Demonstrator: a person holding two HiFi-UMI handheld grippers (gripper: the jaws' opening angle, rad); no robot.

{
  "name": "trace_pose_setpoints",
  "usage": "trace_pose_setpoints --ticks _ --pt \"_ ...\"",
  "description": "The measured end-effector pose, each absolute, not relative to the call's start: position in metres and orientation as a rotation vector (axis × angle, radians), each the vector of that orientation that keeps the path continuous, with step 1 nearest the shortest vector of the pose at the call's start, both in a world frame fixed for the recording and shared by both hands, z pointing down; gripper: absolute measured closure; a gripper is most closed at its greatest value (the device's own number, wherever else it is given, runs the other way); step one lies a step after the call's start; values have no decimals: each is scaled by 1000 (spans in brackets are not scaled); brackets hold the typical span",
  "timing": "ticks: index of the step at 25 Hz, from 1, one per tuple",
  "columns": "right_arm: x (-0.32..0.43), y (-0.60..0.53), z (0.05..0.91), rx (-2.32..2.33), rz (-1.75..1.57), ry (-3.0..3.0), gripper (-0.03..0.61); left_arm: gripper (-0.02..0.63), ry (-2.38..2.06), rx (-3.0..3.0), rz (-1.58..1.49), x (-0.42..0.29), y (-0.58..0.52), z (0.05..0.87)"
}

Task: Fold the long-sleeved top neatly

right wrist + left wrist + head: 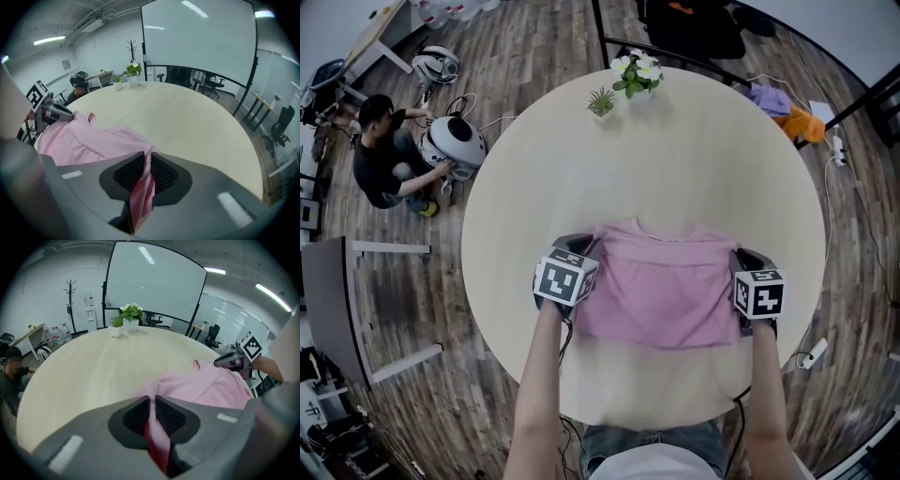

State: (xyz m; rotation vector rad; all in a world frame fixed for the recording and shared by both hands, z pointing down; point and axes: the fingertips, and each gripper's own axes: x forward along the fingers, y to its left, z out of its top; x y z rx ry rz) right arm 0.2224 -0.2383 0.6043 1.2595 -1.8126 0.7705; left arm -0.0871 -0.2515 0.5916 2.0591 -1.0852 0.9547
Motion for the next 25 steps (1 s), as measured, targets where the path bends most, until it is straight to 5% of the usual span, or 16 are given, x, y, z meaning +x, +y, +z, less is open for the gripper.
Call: trace_pose_setpoints --ticks 5,11,18,25 --pt "224 -239 605 1245 766 -1818 481 553 -1092 2060 913 -87 -253 591" --pt "233 -245 586 1299 736 -1838 374 472 -1173 2058 882 -99 -253 574" --pt "257 -244 562 1367 721 -1848 374 469 -1296 2087 822 -114 -251 531" --pt "263 -237 548 1362 723 -1890 371 469 -1224 2242 749 -41 -224 492"
